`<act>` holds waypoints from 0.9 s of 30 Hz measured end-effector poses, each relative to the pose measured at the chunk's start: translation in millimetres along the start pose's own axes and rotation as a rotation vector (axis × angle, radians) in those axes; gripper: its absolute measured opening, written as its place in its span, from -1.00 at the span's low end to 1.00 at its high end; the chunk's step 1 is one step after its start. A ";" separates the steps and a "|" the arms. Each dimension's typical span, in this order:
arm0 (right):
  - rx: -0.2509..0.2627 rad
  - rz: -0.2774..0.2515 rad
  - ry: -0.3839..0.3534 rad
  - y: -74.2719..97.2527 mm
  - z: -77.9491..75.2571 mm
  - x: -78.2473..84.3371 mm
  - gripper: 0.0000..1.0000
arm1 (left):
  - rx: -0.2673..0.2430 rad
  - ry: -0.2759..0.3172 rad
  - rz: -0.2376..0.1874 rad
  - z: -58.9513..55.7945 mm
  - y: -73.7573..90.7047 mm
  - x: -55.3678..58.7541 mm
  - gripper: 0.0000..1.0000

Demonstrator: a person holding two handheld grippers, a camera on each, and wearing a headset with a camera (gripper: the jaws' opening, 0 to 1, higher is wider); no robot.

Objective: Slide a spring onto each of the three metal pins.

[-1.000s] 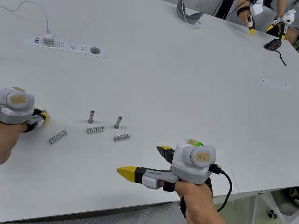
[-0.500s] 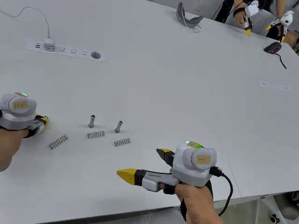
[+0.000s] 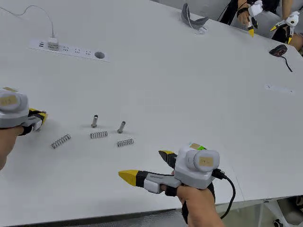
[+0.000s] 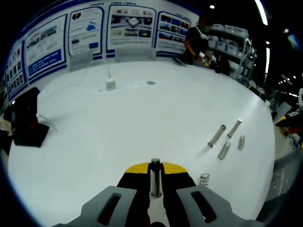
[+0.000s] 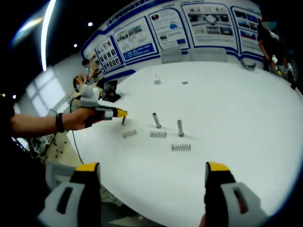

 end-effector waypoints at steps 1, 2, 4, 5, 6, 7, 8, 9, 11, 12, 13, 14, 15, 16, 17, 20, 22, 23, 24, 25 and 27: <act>0.001 0.000 -0.001 0.3 0.2 0.5 0.86 | -0.001 0.001 -0.003 0.3 2.4 0.0 -0.85; 0.002 0.001 -0.002 0.4 0.1 1.0 0.86 | -0.001 0.002 -0.004 0.1 4.4 0.3 -0.85; 0.009 0.004 -0.005 0.5 -0.6 2.2 0.86 | -0.002 -0.004 -0.006 -0.2 7.3 1.1 -0.85; 0.008 0.003 -0.007 0.7 -0.6 2.3 0.86 | -0.002 -0.007 -0.006 -0.2 8.2 1.2 -0.85; 0.008 0.001 -0.010 1.0 -0.6 2.5 0.86 | -0.002 -0.008 -0.007 -0.2 10.0 1.3 -0.85; 0.008 0.001 -0.010 1.1 -0.9 2.6 0.86 | -0.003 -0.008 -0.009 0.0 11.1 1.3 -0.85; 0.008 0.001 -0.009 1.3 -0.9 2.8 0.86 | -0.005 -0.006 -0.010 0.8 11.6 1.7 -0.85; 0.008 0.001 -0.009 1.3 -0.9 2.9 0.86 | -0.005 -0.007 -0.011 1.0 11.8 1.7 -0.85; 0.011 0.002 -0.009 1.5 -1.4 3.2 0.86 | -0.006 -0.008 -0.011 1.4 13.0 1.9 -0.85; 0.010 0.001 -0.010 1.6 -1.4 3.2 0.86 | -0.006 -0.007 -0.011 1.6 13.2 2.1 -0.85; 0.010 0.001 -0.010 1.6 -1.4 3.1 0.86 | -0.006 -0.006 -0.011 1.7 13.8 2.4 -0.85; 0.011 0.001 -0.009 1.7 -1.4 3.1 0.86 | -0.006 -0.006 -0.012 1.4 14.6 2.6 -0.85; 0.011 0.001 -0.009 1.8 -1.5 3.1 0.86 | -0.006 -0.006 -0.012 1.3 15.1 2.7 -0.85; 0.011 -0.001 -0.010 2.0 -1.5 3.0 0.86 | -0.007 -0.005 -0.011 1.3 15.9 3.3 -0.85; 0.011 -0.002 -0.011 2.2 -1.3 2.9 0.86 | -0.008 -0.007 -0.010 1.2 16.6 3.7 -0.85; 0.012 -0.002 -0.010 2.4 -1.2 3.6 0.86 | -0.009 -0.015 -0.008 -0.8 20.6 5.4 -0.85; 0.011 -0.001 -0.010 2.8 -1.1 4.2 0.86 | -0.005 -0.025 -0.007 -2.1 22.9 7.2 -0.85; 0.011 -0.001 -0.011 3.0 -1.1 4.6 0.86 | -0.004 -0.034 -0.005 -2.5 24.1 7.9 -0.85; 0.011 -0.001 -0.012 3.1 -1.1 4.8 0.86 | -0.004 -0.042 -0.004 -2.7 24.9 8.3 -0.85; 0.011 -0.001 -0.012 3.3 -0.8 4.9 0.86 | -0.004 -0.049 -0.003 -2.8 25.5 8.6 -0.85; 0.010 0.000 -0.012 3.2 -0.4 5.5 0.86 | -0.002 -0.059 -0.002 -3.2 26.7 9.2 -0.85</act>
Point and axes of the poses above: the centre of the closed fingertips' face, and the gripper's own axes: y roughly backward along the fingers, z roughly to its left, x roughly out of its underside, the point moved 10 cm from there along y, roughly backward along the fingers
